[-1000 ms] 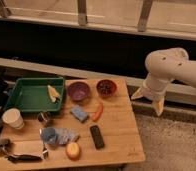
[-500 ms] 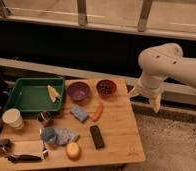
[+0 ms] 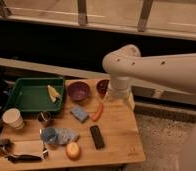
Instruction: Wipe purple bowl with eraser
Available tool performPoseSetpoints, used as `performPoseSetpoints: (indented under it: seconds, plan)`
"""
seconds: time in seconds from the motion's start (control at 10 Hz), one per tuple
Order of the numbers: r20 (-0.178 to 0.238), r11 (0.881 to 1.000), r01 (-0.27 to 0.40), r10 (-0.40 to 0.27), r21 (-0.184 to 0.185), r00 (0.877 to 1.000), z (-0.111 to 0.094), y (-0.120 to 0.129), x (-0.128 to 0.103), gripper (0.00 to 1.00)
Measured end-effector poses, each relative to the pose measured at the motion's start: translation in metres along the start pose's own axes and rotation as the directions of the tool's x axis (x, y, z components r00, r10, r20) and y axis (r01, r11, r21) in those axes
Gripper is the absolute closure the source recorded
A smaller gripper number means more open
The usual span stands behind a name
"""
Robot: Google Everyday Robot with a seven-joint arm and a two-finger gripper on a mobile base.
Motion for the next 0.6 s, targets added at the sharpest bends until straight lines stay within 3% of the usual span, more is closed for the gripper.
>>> performPoseSetpoints:
  seconds: [0.2,0.6]
  plan:
    - [-0.041,0.994,0.109,-0.109,0.008,0.993,0.023,0.031,0.017,0.2]
    - [-0.042,0.993,0.114,-0.114,0.017,0.993,0.023,0.028,0.016,0.2]
